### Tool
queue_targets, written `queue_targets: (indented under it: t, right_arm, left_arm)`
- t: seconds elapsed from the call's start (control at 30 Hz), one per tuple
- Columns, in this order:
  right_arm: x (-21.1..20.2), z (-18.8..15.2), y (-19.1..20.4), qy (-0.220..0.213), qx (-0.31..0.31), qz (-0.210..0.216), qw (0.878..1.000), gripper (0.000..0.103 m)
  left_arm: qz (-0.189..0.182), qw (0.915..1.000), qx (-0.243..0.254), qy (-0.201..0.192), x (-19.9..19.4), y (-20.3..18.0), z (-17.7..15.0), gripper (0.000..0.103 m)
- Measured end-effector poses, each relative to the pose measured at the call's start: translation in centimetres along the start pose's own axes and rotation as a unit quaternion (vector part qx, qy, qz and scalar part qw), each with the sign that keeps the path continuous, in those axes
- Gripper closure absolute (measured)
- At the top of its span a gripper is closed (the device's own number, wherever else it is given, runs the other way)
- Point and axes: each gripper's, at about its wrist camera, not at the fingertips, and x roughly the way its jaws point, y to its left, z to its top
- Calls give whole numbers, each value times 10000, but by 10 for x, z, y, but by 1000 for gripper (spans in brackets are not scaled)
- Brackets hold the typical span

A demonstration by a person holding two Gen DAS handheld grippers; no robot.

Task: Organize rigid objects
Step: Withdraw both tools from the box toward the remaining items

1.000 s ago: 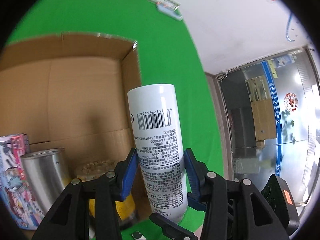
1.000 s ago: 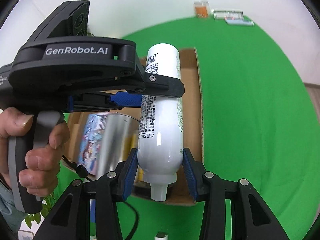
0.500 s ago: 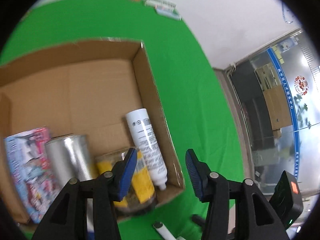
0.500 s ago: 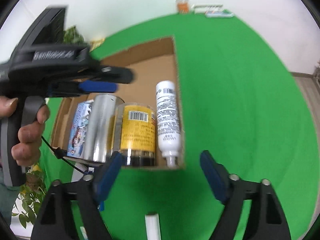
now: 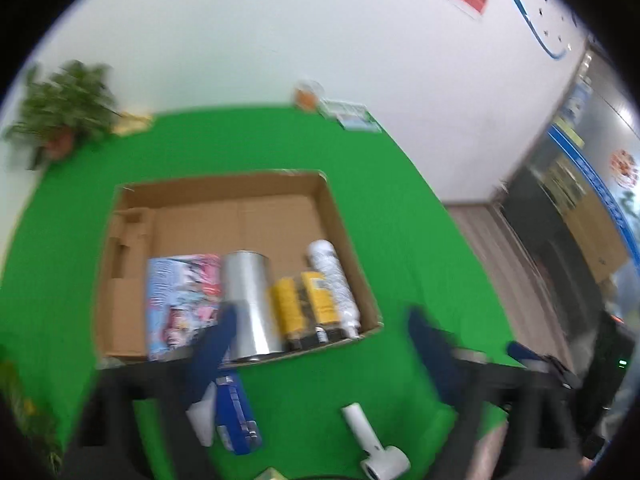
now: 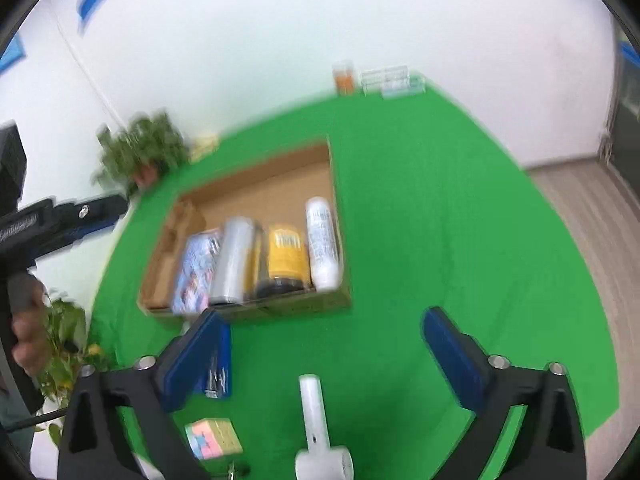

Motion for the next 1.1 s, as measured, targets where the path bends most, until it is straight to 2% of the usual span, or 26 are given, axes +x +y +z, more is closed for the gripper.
queue_targets:
  t: [0.07, 0.2, 0.23, 0.27, 0.3, 0.33, 0.37, 0.43, 0.47, 0.5, 0.57, 0.63, 0.77, 0.9, 1.1]
  right_arm:
    - [-8, -5, 5, 107, -104, 110, 9998, 1]
    - [-8, -25, 15, 398, -249, 195, 9987, 1]
    - [-9, -29, 18, 476, -280, 195, 9983, 1]
    - [-12, -34, 19, 549, -304, 186, 9979, 1]
    - [-9, -43, 21, 664, -326, 141, 9972, 1]
    - [-13, -49, 21, 762, -358, 93, 9964, 1]
    - [-12, -58, 21, 919, -396, 9, 9950, 1]
    - [-4, -74, 20, 1322, -464, -72, 9901, 1]
    - [3, -81, 19, 1567, -473, -117, 9864, 1]
    - [11, -92, 20, 1826, -473, -162, 9819, 2]
    - [25, -113, 25, 2212, -445, -256, 9739, 5]
    - [34, -131, 38, 2436, -423, -306, 9685, 5]
    - [44, -155, 86, 2577, -876, -155, 9621, 5]
    - [48, -169, 153, 2514, -1475, 133, 9565, 5]
    - [42, -189, 220, 2379, -2063, 370, 9484, 5]
  left_arm:
    - [163, 9995, 19, -263, -16, 1, -8, 13]
    - [388, 9992, -43, 47, -26, 14, -31, 14]
    - [401, 9991, -69, 78, -30, 15, -38, 18]
    - [366, 9993, -96, 74, -36, 18, -47, 55]
    - [193, 9996, -113, 182, -35, 23, -55, 103]
    - [123, 9992, -172, 340, -34, 27, -62, 98]
    - [88, 9985, -291, 458, -32, 33, -71, 98]
    - [130, 9974, -557, 428, -35, 48, -82, 97]
    - [203, 9969, -615, 440, -37, 52, -86, 84]
    - [279, 9962, -645, 507, -37, 57, -90, 52]
    - [384, 9954, -669, 568, -42, 68, -99, 24]
    - [457, 9961, -635, 402, -57, 80, -112, 24]
    - [614, 9936, -682, 661, -64, 110, -139, 24]
    - [566, 9867, -1242, 884, -78, 152, -169, 24]
    - [696, 9823, -1404, 1030, -89, 180, -195, 24]
